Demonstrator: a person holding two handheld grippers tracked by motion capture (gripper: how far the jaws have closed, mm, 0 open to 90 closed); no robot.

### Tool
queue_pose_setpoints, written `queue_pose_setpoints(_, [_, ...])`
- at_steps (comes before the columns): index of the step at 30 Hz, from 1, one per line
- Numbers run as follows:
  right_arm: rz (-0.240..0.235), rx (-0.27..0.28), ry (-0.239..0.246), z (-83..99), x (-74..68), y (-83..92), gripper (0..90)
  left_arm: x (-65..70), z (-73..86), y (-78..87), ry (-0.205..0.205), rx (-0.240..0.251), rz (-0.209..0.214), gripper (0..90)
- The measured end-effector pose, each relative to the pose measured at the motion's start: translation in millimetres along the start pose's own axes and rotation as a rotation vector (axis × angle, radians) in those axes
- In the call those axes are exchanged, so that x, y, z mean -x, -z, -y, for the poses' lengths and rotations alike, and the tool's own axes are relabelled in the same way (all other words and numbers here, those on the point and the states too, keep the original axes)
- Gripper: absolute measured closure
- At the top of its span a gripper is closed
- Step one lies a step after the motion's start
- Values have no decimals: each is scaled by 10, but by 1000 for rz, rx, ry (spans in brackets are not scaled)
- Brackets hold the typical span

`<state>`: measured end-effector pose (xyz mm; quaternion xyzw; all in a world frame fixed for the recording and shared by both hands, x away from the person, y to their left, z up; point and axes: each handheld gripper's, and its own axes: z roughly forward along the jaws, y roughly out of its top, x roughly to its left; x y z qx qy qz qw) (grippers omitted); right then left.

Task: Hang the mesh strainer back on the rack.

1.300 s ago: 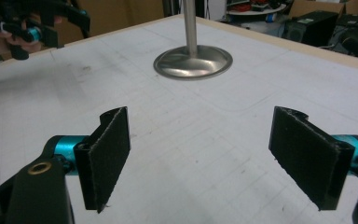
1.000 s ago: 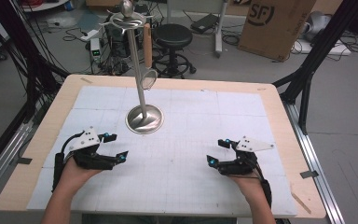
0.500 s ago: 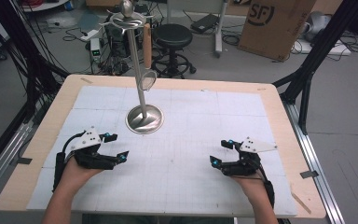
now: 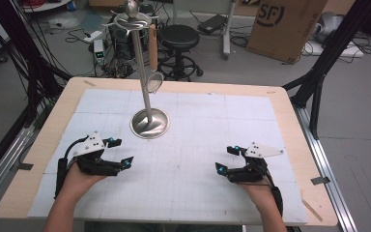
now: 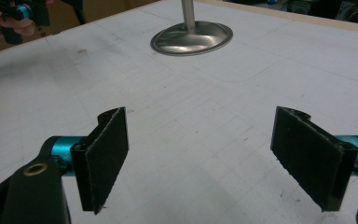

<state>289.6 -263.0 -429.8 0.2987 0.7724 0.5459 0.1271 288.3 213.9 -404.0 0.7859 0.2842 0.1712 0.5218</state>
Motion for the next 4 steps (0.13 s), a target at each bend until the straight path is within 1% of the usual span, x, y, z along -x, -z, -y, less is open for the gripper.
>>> queue_pose_setpoints(4, [-2, -6, 1, 4, 1, -8, 183, -2, -1, 1, 1, 2, 0, 220])
